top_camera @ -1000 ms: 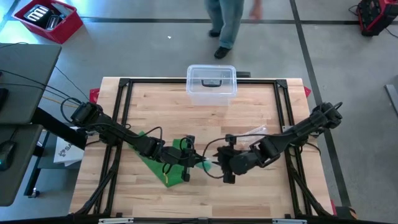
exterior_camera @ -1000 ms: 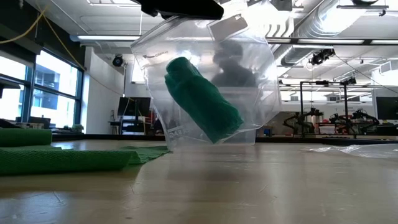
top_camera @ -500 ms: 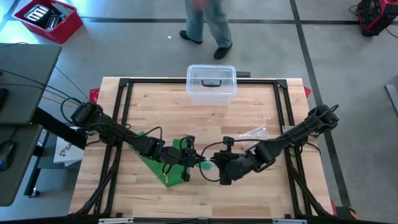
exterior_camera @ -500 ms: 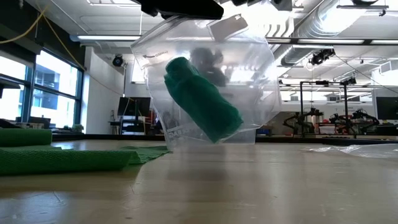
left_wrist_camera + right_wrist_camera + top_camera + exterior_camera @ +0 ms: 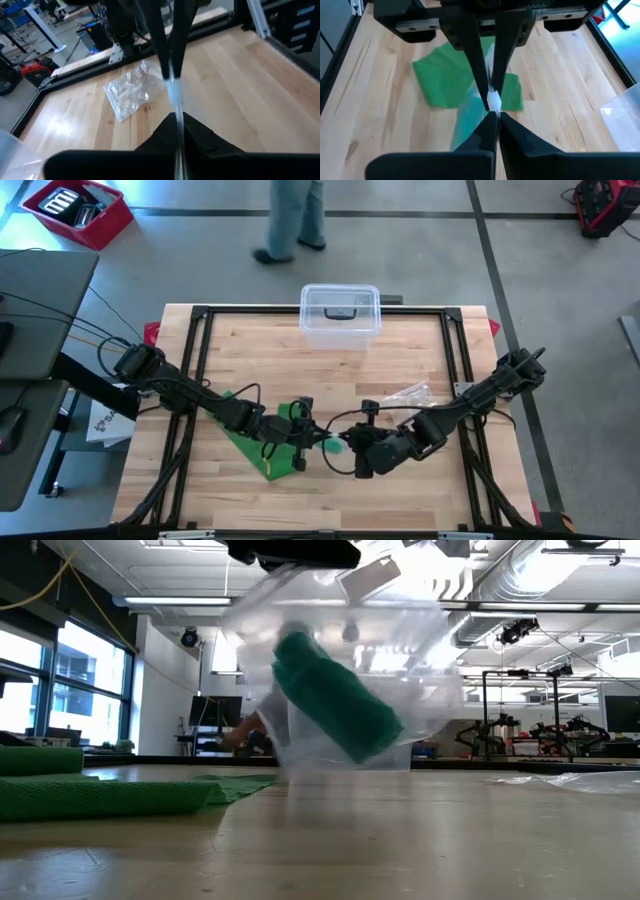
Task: Roll bandage
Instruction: Close the transparent zip bag containing the blue bandage
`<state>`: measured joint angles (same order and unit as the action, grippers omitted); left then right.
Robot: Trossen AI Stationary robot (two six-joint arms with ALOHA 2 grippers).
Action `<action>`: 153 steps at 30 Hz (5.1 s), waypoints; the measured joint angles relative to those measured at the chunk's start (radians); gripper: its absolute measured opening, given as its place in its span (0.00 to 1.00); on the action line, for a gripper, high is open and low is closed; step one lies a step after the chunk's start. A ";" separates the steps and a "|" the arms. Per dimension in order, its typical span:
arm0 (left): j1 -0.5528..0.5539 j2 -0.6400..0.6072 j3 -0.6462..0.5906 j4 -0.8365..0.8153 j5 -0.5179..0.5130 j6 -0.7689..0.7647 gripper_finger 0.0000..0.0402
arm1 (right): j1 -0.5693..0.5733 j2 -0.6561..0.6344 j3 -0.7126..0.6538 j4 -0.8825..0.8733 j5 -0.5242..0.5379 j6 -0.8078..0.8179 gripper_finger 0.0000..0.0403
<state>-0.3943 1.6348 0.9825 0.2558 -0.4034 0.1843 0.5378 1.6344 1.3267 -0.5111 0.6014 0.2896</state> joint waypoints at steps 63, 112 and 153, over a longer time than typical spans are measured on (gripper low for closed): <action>0.050 -0.019 -0.002 -0.020 0.102 -0.045 0.25 | 0.092 -0.070 0.001 -0.162 0.103 0.177 0.00; 0.065 0.017 -0.001 0.039 0.148 0.014 0.09 | 0.104 -0.066 0.001 -0.144 0.077 0.158 0.00; 0.042 0.017 -0.001 -0.286 0.074 -0.129 0.09 | 0.104 -0.068 0.001 -0.144 0.076 0.159 0.00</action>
<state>-0.3527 1.6520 0.9813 -0.0300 -0.3298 0.0549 0.6422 1.5669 1.3277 -0.6552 0.6769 0.4484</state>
